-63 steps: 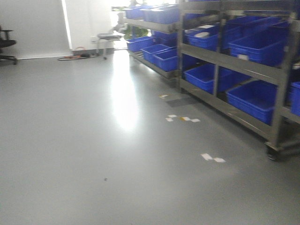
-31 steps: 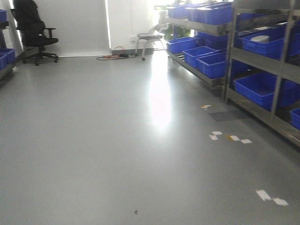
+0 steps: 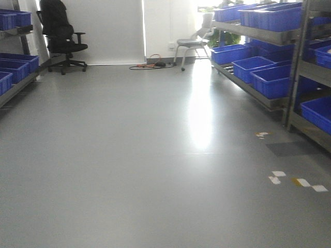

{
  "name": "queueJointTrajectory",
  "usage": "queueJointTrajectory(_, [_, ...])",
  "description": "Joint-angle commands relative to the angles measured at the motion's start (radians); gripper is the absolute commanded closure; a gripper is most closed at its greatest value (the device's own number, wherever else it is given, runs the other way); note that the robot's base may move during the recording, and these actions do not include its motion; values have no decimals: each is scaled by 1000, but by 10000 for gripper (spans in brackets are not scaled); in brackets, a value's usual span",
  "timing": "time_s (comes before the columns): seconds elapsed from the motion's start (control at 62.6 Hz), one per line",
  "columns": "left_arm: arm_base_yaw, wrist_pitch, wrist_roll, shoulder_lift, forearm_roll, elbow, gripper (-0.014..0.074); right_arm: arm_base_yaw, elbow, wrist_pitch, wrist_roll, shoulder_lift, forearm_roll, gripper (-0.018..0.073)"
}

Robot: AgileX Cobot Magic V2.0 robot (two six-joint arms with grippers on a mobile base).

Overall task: Pick and sort blue part to right shelf
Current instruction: 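Turn and drive the base up to the shelf of blue bins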

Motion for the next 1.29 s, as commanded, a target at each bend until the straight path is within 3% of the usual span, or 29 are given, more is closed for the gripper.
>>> queueJointTrajectory(0.0, [-1,-93,-5,13,-2,-28,232,-6,-32,-95,-4,9,-13,186])
queueJointTrajectory(1.278, [-1,-93,-5,13,-2,-28,232,-6,-32,-95,-4,9,-13,186])
